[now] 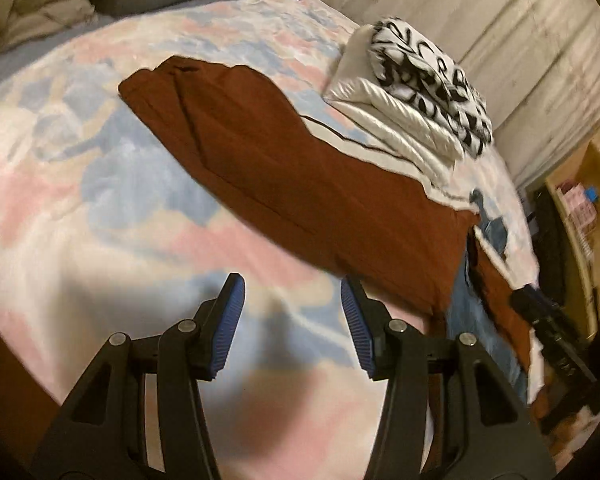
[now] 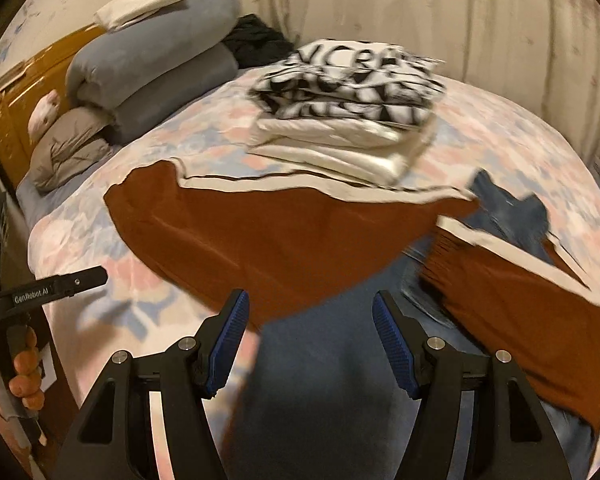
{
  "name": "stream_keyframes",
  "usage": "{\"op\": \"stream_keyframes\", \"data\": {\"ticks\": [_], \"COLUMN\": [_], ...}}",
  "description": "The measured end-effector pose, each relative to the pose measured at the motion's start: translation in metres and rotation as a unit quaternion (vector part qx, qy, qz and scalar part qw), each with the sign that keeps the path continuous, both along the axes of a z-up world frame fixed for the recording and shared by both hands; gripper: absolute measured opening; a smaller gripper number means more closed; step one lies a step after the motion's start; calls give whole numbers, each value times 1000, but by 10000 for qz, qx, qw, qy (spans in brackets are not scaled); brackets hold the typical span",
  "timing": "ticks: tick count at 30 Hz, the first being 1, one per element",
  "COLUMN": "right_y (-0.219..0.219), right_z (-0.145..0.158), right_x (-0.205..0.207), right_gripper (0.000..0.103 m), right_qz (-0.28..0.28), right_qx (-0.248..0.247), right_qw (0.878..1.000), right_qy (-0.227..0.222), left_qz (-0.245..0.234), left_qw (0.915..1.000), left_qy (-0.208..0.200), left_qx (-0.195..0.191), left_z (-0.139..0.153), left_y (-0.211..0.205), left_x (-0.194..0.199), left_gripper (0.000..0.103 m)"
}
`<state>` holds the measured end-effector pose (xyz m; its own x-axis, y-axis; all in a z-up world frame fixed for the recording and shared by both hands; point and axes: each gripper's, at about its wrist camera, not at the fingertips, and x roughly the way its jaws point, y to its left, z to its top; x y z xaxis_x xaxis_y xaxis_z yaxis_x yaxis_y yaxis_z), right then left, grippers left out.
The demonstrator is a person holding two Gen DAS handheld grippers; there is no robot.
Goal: Fold large clothes
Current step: 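Grasp the other brown sleeve cuff with the left tool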
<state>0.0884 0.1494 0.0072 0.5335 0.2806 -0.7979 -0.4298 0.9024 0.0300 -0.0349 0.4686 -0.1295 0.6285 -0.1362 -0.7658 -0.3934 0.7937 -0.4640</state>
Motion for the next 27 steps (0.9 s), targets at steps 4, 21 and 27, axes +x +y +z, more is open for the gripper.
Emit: {"op": "stream_keyframes", "data": {"ticks": [4, 21, 27], "right_y": [53, 110, 106], "right_z": [-26, -109, -130], "right_x": [20, 87, 92], "right_gripper": [53, 43, 43], "right_qz": [202, 268, 140], "right_qx": [-76, -9, 51], "right_qw": [9997, 9933, 9897], "right_qy": [64, 1123, 1421], "left_qz": [128, 755, 1320], "left_qw": [9994, 9826, 9896], "left_qy": [-152, -523, -170], "left_qx": [-299, -1616, -537], "left_z": [-21, -95, -68], "left_y": [41, 149, 127], "left_x": [14, 90, 84], "left_gripper": [47, 33, 2]}}
